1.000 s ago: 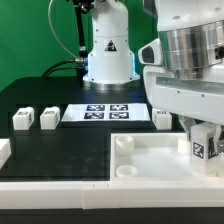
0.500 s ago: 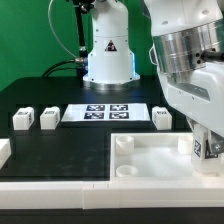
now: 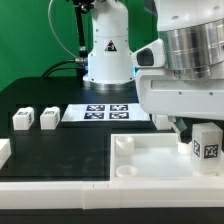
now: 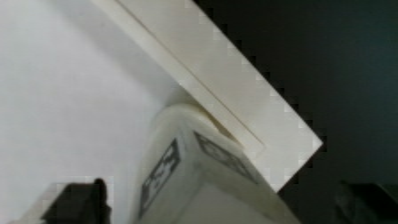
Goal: Assemble one leg
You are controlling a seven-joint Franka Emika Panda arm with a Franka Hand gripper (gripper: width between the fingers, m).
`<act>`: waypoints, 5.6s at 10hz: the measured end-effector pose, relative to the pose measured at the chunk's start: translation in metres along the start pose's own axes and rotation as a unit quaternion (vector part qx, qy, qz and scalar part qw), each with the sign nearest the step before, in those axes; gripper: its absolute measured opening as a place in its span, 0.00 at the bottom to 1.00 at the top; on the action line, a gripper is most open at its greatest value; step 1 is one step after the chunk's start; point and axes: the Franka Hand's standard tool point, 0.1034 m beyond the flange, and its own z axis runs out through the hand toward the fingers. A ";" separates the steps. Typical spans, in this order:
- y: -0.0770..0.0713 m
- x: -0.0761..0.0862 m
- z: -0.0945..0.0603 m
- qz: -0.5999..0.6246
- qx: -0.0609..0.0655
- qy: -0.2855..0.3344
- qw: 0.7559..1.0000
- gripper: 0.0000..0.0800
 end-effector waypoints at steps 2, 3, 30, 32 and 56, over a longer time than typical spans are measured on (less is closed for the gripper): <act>-0.002 -0.003 0.000 -0.180 -0.023 0.012 0.983 0.81; -0.002 -0.002 0.000 -0.260 -0.026 0.013 0.965 0.81; 0.004 0.004 0.002 -0.222 -0.021 0.027 0.974 0.81; 0.004 0.003 0.003 -0.196 -0.019 0.026 0.980 0.67; 0.002 -0.001 0.004 -0.303 -0.062 0.029 0.951 0.66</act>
Offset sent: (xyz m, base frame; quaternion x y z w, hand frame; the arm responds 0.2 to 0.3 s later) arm 0.0003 -0.0030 0.0073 0.0124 0.0119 -0.3909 0.9203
